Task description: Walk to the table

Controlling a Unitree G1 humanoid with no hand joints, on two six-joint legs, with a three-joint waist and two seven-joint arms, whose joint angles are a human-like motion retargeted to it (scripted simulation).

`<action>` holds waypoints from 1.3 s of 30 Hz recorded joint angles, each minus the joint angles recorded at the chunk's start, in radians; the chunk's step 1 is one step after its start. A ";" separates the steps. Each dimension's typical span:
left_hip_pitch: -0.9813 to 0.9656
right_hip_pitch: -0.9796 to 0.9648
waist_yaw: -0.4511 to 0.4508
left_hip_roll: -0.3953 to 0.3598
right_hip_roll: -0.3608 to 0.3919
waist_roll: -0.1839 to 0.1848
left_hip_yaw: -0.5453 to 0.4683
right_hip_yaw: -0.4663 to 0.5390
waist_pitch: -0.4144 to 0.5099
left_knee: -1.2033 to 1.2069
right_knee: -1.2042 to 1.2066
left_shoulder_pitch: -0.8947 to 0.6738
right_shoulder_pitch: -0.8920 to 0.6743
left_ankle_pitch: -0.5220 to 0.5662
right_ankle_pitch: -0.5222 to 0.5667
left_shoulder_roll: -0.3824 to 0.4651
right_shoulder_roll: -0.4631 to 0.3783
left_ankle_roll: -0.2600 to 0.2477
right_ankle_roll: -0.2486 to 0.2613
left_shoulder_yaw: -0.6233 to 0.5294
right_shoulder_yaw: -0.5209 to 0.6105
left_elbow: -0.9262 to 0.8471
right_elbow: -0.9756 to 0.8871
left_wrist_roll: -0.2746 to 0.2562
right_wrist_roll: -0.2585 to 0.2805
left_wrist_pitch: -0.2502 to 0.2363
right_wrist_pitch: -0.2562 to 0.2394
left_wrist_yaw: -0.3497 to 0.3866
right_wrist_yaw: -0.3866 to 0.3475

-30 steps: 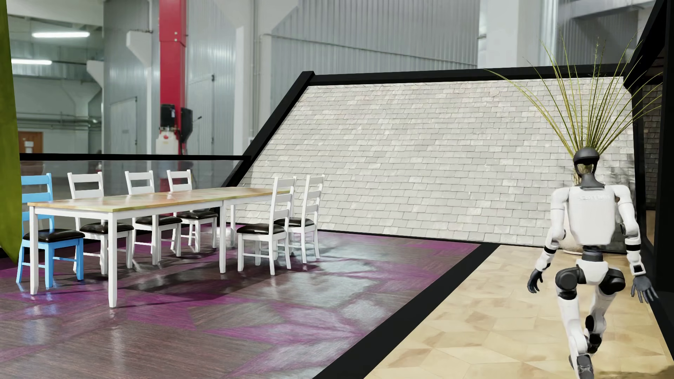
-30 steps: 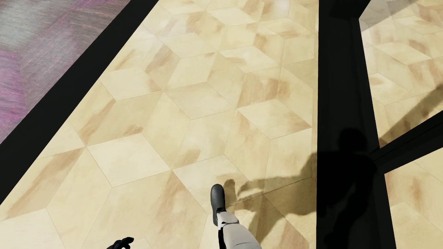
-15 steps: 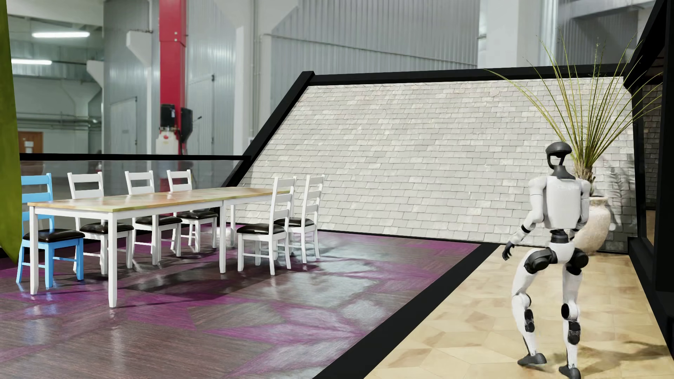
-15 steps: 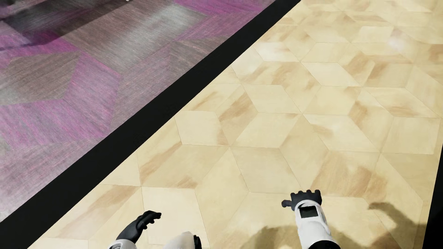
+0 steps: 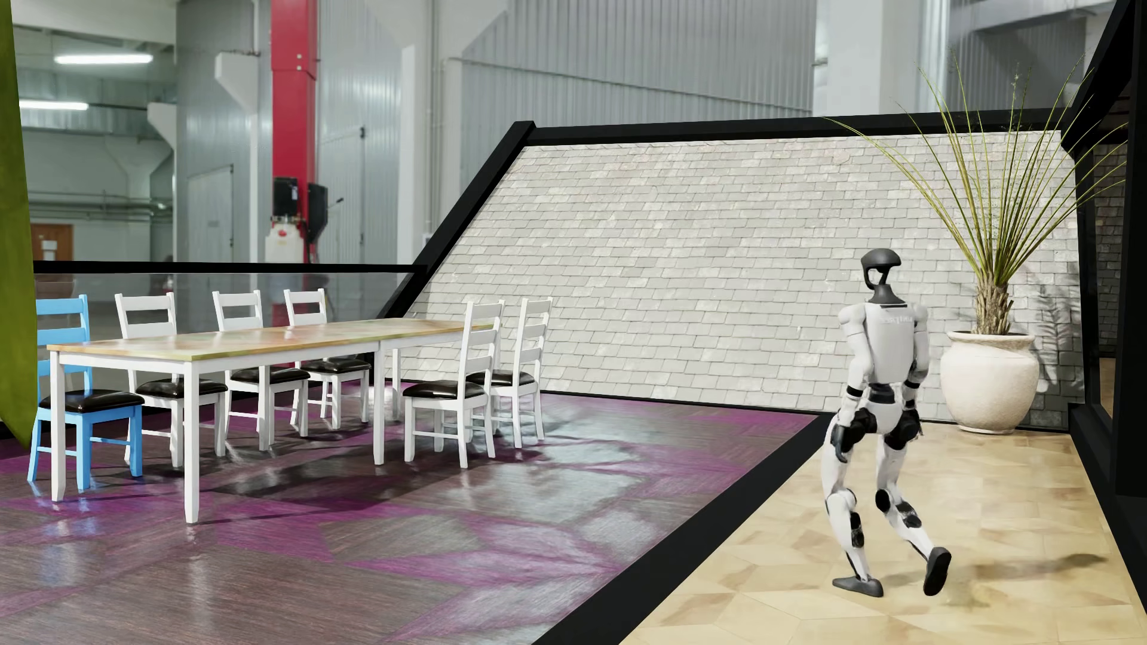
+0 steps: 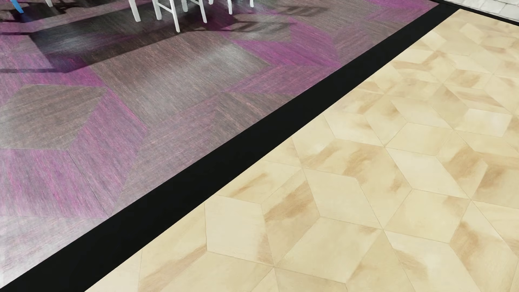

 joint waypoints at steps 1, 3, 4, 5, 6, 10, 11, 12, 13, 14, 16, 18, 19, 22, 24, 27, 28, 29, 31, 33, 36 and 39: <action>0.049 -0.084 -0.010 -0.035 -0.013 -0.006 -0.051 0.014 0.000 -0.033 0.018 -0.031 0.070 -0.013 0.000 0.012 0.010 -0.011 -0.010 -0.033 0.002 0.006 0.049 0.050 -0.034 -0.013 0.037 -0.008 0.004; 0.130 -0.229 -0.035 -0.090 -0.075 -0.010 -0.175 0.010 0.003 -0.079 -0.072 -0.111 0.212 -0.045 -0.011 0.035 0.031 -0.028 -0.049 -0.069 0.061 -0.010 0.100 0.095 -0.116 -0.068 0.020 -0.014 0.048; 0.164 -0.282 -0.051 -0.109 -0.122 -0.012 -0.240 -0.019 0.005 -0.092 -0.182 -0.151 0.275 -0.064 -0.024 0.043 0.042 -0.035 -0.079 -0.078 0.091 -0.034 0.105 0.087 -0.150 -0.101 -0.027 -0.005 0.062; 0.197 -0.316 -0.068 -0.123 -0.168 -0.015 -0.299 -0.071 0.009 -0.106 -0.338 -0.185 0.325 -0.082 -0.027 0.048 0.059 -0.044 -0.108 -0.085 0.102 -0.063 0.108 0.064 -0.169 -0.132 -0.076 0.013 0.073; 0.234 -0.330 -0.082 -0.135 -0.191 -0.019 -0.345 -0.133 0.014 -0.125 -0.544 -0.213 0.358 -0.097 -0.016 0.053 0.082 -0.052 -0.117 -0.094 0.089 -0.092 0.110 0.036 -0.171 -0.157 -0.110 0.039 0.095; 0.403 -0.345 -0.112 -0.139 0.000 -0.019 -0.424 -0.013 0.039 -0.215 -1.235 -0.270 0.345 -0.113 -0.030 0.066 0.123 -0.071 0.088 -0.141 0.009 -0.153 0.068 -0.054 -0.194 -0.169 -0.157 0.109 0.194; 0.441 -0.357 -0.111 -0.136 0.024 -0.017 -0.419 -0.014 0.045 -0.202 -1.182 -0.279 0.315 -0.113 -0.026 0.068 0.116 -0.073 0.056 -0.154 -0.005 -0.135 0.053 -0.063 -0.209 -0.152 -0.152 0.111 0.174; 0.471 -0.365 -0.113 -0.130 0.030 -0.013 -0.416 -0.046 0.050 -0.172 -1.085 -0.291 0.280 -0.097 0.003 0.071 0.107 -0.073 -0.002 -0.176 -0.018 -0.098 0.036 -0.061 -0.229 -0.127 -0.135 0.103 0.135; 0.490 -0.359 -0.119 -0.117 0.027 -0.004 -0.423 -0.061 0.054 -0.129 -1.010 -0.312 0.246 -0.048 0.045 0.076 0.104 -0.071 -0.063 -0.213 -0.033 -0.041 0.017 -0.039 -0.247 -0.097 -0.102 0.081 0.082; 0.491 -0.339 -0.128 -0.099 0.015 0.008 -0.434 -0.081 0.057 -0.053 -0.957 -0.340 0.213 0.031 0.100 0.084 0.105 -0.077 -0.090 -0.268 -0.052 0.030 -0.003 0.006 -0.254 -0.065 -0.065 0.043 0.024; 0.398 -0.294 -0.141 -0.031 0.001 0.041 -0.423 -0.139 0.060 0.244 -0.850 -0.386 0.122 0.234 0.028 0.102 0.103 -0.182 -0.135 -0.404 -0.089 0.148 -0.014 0.139 -0.223 -0.032 -0.016 -0.075 -0.058; 0.227 -0.190 -0.138 0.110 0.018 0.076 -0.351 -0.193 0.058 0.585 -0.847 -0.393 -0.009 0.376 -0.063 0.112 0.062 -0.207 -0.135 -0.474 -0.088 0.143 0.023 0.216 -0.187 -0.066 -0.012 -0.157 -0.047; 0.144 -0.128 -0.124 0.189 0.036 0.093 -0.312 -0.209 0.055 0.694 -0.871 -0.374 -0.080 0.341 -0.093 0.111 0.027 -0.179 -0.132 -0.450 -0.061 0.086 0.051 0.201 -0.201 -0.079 -0.025 -0.138 -0.031; -0.064 0.061 -0.054 0.306 0.101 0.125 -0.237 -0.208 0.043 0.760 -0.974 -0.278 -0.272 0.257 -0.155 0.112 -0.066 -0.093 -0.123 -0.331 0.064 -0.146 0.066 0.097 -0.288 -0.133 -0.086 0.015 -0.038; -0.174 0.158 -0.013 0.281 0.135 0.127 -0.209 -0.184 0.037 0.605 -1.010 -0.220 -0.375 0.245 -0.206 0.091 -0.089 -0.092 -0.115 -0.214 0.105 -0.274 0.009 -0.107 -0.243 -0.184 -0.118 0.058 -0.076; -0.235 0.284 0.008 0.183 0.174 0.119 -0.221 -0.154 0.037 0.051 -1.053 -0.152 -0.478 0.269 -0.289 0.105 -0.092 -0.162 -0.102 -0.150 0.128 -0.372 -0.112 -0.262 -0.058 -0.171 -0.134 0.107 -0.150; -0.228 0.323 0.007 0.153 0.185 0.116 -0.235 -0.143 0.036 -0.181 -1.070 -0.139 -0.492 0.289 -0.313 0.112 -0.089 -0.183 -0.098 -0.142 0.138 -0.364 -0.158 -0.248 -0.002 -0.144 -0.135 0.122 -0.167; -0.234 0.361 0.002 0.138 0.195 0.113 -0.223 -0.134 0.036 -0.341 -1.083 -0.134 -0.492 0.275 -0.331 0.116 -0.086 -0.208 -0.092 -0.133 0.149 -0.332 -0.205 -0.216 0.043 -0.112 -0.136 0.121 -0.173; -0.274 0.440 -0.016 0.143 0.203 0.107 -0.119 -0.139 0.037 -0.348 -1.083 -0.141 -0.435 0.245 -0.348 0.111 -0.080 -0.223 -0.070 -0.107 0.166 -0.208 -0.290 -0.148 0.086 -0.028 -0.133 0.086 -0.178; -0.282 0.519 -0.017 0.151 0.185 0.093 -0.091 -0.137 0.034 -0.182 -1.040 -0.150 -0.323 0.294 -0.305 0.100 -0.062 -0.073 -0.051 -0.080 0.172 -0.060 -0.325 -0.090 0.092 0.060 -0.117 0.029 -0.180; -0.230 0.484 -0.006 0.161 0.082 0.052 -0.037 -0.094 0.028 0.036 -0.729 -0.059 -0.169 0.214 -0.081 0.065 -0.013 0.000 -0.005 -0.087 0.154 -0.004 -0.149 0.015 0.081 0.042 -0.025 -0.002 -0.132; -0.101 0.189 -0.008 0.083 -0.043 -0.002 0.006 -0.019 0.030 0.041 -0.176 -0.003 -0.053 0.090 0.087 0.009 0.012 -0.026 0.007 -0.023 0.189 -0.004 0.176 -0.007 -0.031 -0.005 0.121 0.015 0.080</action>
